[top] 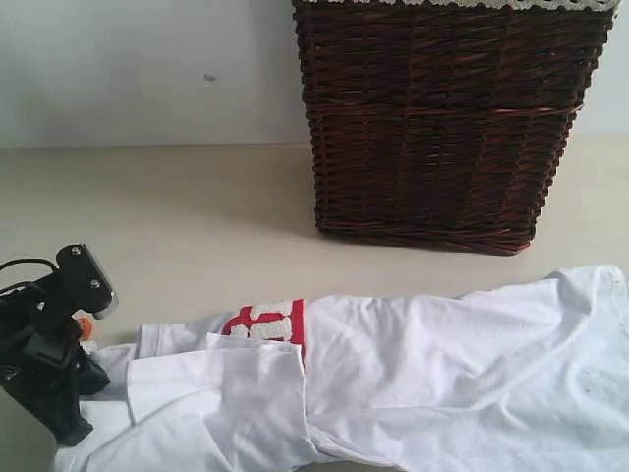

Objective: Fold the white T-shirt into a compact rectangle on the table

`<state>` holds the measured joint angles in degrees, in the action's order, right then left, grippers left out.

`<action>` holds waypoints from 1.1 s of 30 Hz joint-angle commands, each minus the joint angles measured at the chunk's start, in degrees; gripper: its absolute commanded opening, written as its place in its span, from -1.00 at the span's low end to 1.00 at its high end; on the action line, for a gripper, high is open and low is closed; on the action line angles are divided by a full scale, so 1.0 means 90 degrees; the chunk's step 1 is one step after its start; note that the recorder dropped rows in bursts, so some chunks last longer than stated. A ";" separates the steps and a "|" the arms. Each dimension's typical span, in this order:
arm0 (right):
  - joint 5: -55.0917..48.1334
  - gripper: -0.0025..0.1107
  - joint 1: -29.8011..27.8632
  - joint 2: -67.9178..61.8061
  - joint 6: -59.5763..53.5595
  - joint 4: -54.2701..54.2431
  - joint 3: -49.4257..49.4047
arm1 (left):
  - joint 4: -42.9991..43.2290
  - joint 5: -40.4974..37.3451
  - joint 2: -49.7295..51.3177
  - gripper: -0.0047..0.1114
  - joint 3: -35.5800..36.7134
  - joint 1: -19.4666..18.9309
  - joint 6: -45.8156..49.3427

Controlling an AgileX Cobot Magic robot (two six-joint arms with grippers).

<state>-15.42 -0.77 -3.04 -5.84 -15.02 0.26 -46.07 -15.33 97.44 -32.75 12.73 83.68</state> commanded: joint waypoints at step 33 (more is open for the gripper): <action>0.0033 -0.58 0.0013 0.0034 -0.0006 -0.0003 -0.0029 | 0.0095 -0.2185 -0.1262 -0.81 0.0232 -0.0026 -0.1021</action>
<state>-15.42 -0.77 -3.04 -5.84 -15.02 0.26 -45.23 -35.43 86.17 -30.93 12.63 74.88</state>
